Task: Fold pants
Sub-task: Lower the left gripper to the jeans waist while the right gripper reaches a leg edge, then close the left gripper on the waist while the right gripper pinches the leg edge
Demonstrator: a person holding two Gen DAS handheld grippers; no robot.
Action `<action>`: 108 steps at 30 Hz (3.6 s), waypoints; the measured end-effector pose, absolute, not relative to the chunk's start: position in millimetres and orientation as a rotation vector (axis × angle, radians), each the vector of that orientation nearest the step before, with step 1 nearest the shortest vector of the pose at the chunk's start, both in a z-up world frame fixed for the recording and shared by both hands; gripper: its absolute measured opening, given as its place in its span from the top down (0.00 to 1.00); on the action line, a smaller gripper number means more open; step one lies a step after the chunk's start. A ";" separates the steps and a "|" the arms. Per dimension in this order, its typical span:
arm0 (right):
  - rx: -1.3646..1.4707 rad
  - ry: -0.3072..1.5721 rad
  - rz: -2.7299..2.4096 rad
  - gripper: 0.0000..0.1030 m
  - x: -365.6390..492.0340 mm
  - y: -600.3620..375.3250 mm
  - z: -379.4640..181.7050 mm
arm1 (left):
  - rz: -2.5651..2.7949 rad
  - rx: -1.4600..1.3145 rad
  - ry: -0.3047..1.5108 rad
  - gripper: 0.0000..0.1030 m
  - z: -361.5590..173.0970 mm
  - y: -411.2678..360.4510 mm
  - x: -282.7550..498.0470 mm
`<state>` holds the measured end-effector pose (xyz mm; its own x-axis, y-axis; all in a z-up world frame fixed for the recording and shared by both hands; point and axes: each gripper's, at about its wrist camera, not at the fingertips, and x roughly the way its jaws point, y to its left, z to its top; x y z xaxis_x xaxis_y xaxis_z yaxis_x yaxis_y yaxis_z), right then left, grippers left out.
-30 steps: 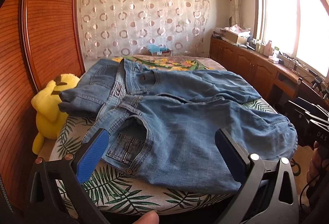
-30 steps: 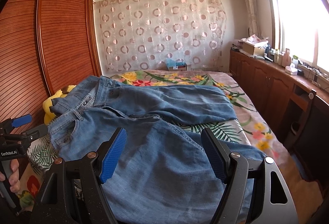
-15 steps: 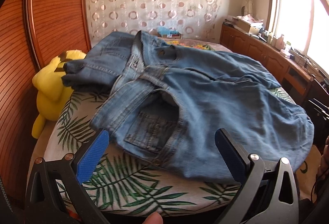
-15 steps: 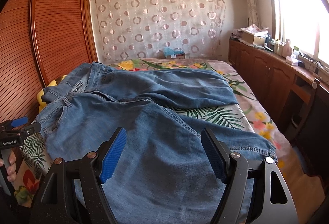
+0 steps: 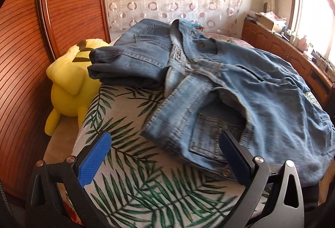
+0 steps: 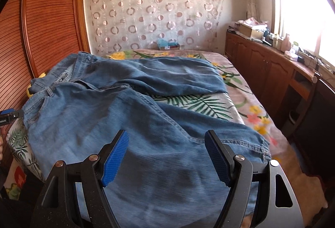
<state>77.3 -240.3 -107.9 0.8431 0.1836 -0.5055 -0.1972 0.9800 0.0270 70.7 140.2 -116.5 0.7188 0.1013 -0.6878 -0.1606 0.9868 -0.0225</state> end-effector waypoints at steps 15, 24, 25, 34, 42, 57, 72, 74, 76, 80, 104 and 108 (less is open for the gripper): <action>-0.068 0.567 0.077 0.26 82.3 -269.3 -106.6 | 0.101 -0.196 0.830 0.30 -139.1 168.3 92.2; -0.007 0.662 0.053 0.31 88.6 -288.4 -104.3 | 0.102 -0.161 0.848 0.36 -143.9 162.5 96.3; 0.001 0.671 0.060 0.32 89.2 -287.5 -101.5 | 0.098 -0.162 0.847 0.39 -143.5 162.1 96.5; -0.001 0.723 0.112 0.53 88.2 -271.5 -98.2 | 0.050 -0.168 0.839 0.58 -142.4 160.1 97.4; -0.046 0.697 0.102 0.84 85.9 -285.1 -97.4 | 0.019 -0.152 0.826 0.74 -132.3 153.1 86.5; -0.102 0.520 0.112 0.91 66.0 -275.6 -47.4 | -0.027 -0.138 0.663 0.81 -64.5 134.5 33.1; -0.201 0.457 0.213 0.92 138.9 -223.3 -27.7 | -0.047 -0.118 0.643 0.82 -58.1 124.1 32.4; -0.209 0.501 0.246 0.92 152.2 -214.1 -42.0 | -0.053 -0.116 0.646 0.82 -59.0 121.6 31.5; -0.207 0.541 0.268 0.92 160.8 -208.7 -56.3 | -0.056 -0.106 0.652 0.82 -61.0 118.4 32.0; -0.171 0.596 0.290 0.85 168.1 -216.4 -71.9 | -0.066 -0.095 0.664 0.82 -64.8 113.3 34.3; -0.084 0.722 0.291 0.52 87.2 -292.5 -90.3 | -0.045 -0.091 0.673 0.82 -69.8 114.0 42.7; -0.098 0.761 0.272 0.73 90.1 -296.9 -93.5 | -0.044 -0.100 0.642 0.82 -62.9 116.8 35.5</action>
<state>90.1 -296.9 -93.5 0.6910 0.2075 -0.6924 -0.2784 0.9604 0.0100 35.5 116.8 -62.9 0.8003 -0.0718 -0.5953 0.0100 0.9943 -0.1064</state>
